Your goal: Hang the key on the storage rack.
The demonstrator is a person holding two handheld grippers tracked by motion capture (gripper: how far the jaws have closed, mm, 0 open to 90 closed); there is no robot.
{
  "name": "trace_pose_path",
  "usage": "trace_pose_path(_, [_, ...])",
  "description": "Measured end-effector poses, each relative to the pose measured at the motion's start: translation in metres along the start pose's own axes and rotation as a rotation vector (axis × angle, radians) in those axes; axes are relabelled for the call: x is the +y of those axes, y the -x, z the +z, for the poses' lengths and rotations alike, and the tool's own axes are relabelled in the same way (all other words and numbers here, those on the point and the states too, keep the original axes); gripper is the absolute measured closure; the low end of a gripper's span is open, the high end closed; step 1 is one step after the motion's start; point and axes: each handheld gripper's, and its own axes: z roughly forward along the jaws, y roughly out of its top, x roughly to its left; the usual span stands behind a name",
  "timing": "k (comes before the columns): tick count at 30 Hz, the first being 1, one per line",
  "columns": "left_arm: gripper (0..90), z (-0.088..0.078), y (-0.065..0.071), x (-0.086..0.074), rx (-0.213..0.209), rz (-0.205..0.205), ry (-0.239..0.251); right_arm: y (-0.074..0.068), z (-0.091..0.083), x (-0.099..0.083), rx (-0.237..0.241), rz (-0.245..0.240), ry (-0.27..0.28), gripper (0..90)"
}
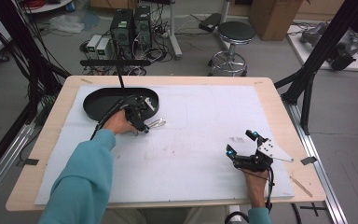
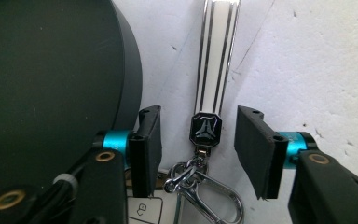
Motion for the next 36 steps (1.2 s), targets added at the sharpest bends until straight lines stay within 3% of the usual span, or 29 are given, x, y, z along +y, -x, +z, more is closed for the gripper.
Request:
trace_pose_path(10, [58.7,0.0037,0.0001,0.0030,-0.007,0.015,-0.019,-0.0002,-0.0001,0.0000,-0.001,0.007,-0.001,0.8])
trace_pose_path(16, [61.9,0.0049,0.0015,0.0080,-0.017,0.045,-0.026,-0.0002,-0.0001,0.0000,0.000,0.009,-0.001,0.8])
trace_pose_path(23, [64.6,0.0059,0.0017,0.0087,-0.021,0.045,-0.046,-0.0001,-0.0003,-0.0001,-0.001,0.013,-0.002,0.8])
trace_pose_path(36, [73.3,0.0064,0.0030,0.0083,-0.033,0.063,-0.038,-0.0002,-0.0003,0.0000,-0.001,0.011,-0.002,0.8])
